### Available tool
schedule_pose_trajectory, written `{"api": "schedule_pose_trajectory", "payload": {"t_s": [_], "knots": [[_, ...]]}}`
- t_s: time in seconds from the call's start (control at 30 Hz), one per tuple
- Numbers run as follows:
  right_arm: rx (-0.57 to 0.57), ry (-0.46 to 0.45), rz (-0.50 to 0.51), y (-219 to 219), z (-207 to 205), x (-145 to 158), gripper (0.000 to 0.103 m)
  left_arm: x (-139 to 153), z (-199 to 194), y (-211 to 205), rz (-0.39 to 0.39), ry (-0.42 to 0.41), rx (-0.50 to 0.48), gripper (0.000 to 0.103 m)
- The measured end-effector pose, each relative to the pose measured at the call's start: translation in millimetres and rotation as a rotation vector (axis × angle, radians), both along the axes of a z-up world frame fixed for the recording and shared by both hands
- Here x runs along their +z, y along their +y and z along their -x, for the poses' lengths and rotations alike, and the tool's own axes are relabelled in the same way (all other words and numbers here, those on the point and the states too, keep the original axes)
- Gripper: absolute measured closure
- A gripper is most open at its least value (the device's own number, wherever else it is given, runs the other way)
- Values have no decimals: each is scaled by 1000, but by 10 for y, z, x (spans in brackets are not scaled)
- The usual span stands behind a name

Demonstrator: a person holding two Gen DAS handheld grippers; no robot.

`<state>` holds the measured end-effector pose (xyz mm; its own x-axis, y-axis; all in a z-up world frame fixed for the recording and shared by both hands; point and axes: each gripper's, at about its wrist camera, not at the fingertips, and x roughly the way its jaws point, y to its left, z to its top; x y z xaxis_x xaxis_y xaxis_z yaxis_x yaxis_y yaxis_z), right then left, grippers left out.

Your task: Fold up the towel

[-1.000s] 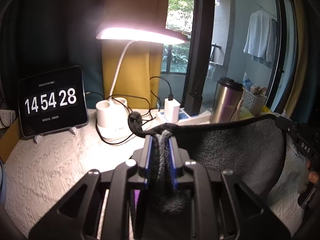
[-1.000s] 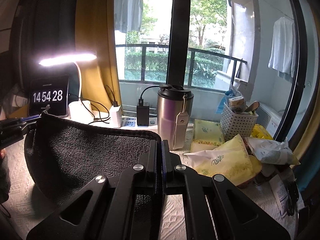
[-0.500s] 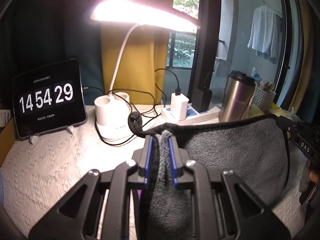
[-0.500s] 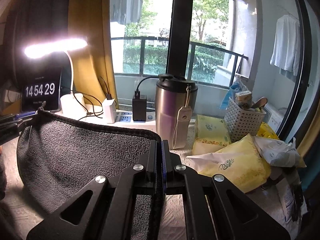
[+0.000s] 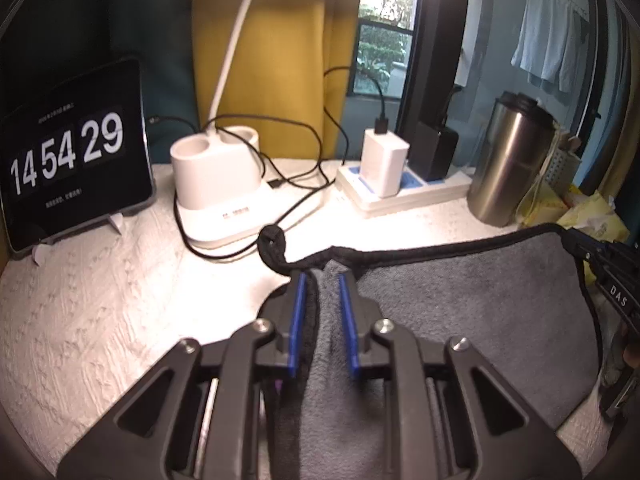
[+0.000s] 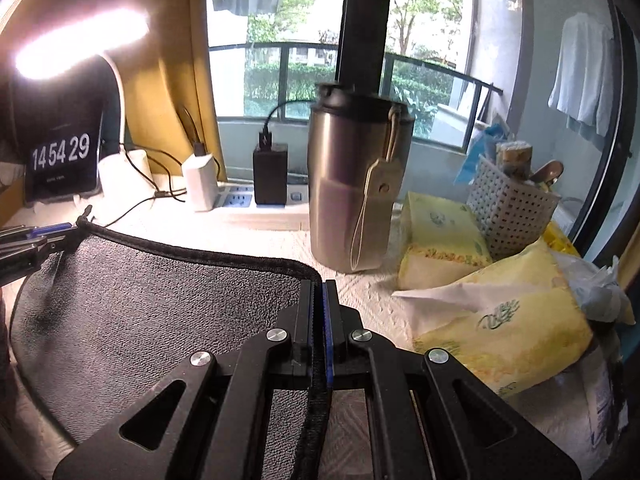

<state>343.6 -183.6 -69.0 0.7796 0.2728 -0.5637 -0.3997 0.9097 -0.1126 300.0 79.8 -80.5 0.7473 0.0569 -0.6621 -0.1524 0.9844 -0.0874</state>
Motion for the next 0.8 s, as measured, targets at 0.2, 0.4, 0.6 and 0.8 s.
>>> {"api": "schedule_pose_trajectory", "payload": {"t_s": [0.2,0.4,0.6,0.8], "knots": [[-9,40,4,20,-106,-132,99,-176,-155,15,-7,74,13,80],[-24,77,16,41,-173,-217,99,-304,-221,77,20,116,38,69],[-40,114,28,57,-243,-267,98,-265,-180,190,29,97,75,54],[-55,145,33,40,-273,-299,97,-200,-105,241,23,87,92,54]]}}
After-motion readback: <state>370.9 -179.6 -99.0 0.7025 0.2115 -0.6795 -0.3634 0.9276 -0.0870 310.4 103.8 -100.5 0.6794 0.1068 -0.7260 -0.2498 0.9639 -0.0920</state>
